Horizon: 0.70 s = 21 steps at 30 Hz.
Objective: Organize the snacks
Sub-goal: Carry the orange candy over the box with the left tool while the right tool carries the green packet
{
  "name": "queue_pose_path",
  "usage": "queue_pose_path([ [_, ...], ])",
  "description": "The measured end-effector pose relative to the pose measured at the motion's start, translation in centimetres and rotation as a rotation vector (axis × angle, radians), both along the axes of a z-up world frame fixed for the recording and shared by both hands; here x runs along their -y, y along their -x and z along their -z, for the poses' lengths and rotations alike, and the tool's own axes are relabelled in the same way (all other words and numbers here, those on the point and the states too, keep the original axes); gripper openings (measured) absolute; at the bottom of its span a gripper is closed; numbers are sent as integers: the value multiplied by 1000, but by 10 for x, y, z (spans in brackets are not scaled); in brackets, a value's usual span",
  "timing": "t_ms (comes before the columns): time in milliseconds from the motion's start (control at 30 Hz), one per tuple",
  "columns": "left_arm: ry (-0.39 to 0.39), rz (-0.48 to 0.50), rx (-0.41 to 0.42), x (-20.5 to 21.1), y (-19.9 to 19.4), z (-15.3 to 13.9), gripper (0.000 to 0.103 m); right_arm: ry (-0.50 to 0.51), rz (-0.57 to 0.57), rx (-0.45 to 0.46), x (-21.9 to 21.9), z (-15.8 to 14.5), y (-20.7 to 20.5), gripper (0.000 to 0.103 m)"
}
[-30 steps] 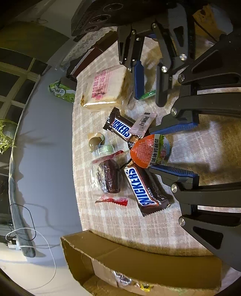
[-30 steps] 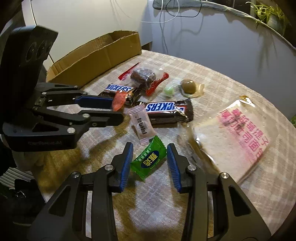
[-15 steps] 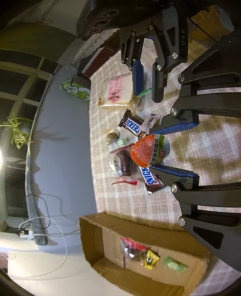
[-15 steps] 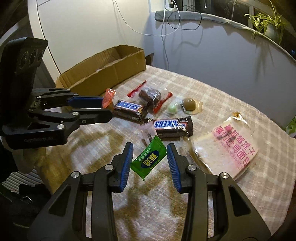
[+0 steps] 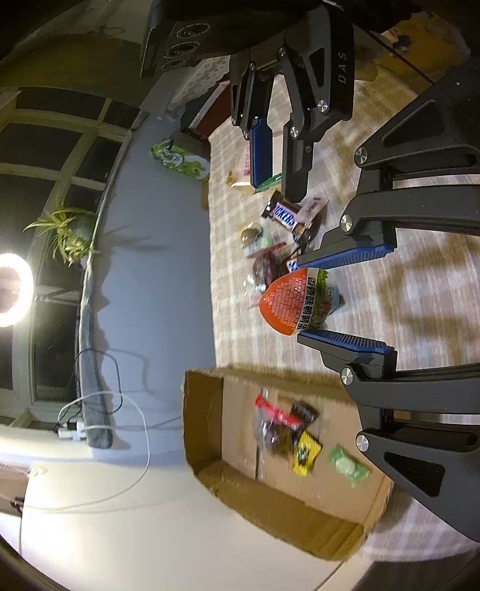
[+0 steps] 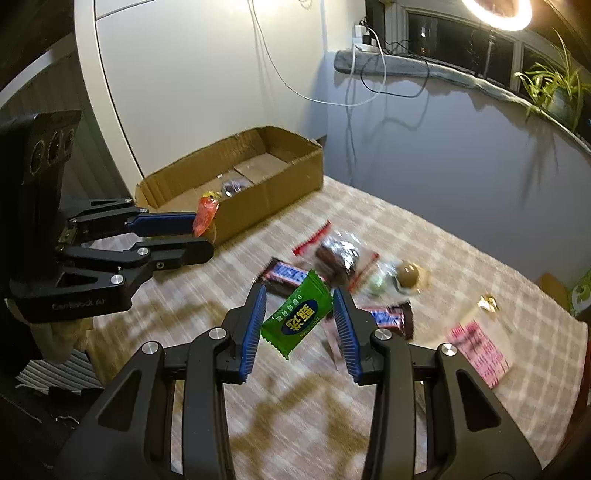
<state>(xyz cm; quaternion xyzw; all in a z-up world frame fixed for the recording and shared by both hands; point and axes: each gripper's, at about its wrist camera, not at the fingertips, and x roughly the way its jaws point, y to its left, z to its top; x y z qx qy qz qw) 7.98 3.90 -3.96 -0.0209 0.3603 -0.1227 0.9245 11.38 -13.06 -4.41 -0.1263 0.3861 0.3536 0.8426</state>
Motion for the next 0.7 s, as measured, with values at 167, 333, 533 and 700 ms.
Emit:
queue_pose_path([
  [167,2,-42,16,-20,0,-5,32,-5,-28,13,-22,-7,-5,40],
  [333,0,-79,27,-41,-2,-7,32,-9,-54,22,-49,-14,-15,40],
  [533,4,-121,28,-67,-6,-5,32,-20,-90,24,-84,-19,-30,40],
  [700,5,-153,21,-86,-9,-2,32,-18,-121,30,-114,-20,-42,40],
])
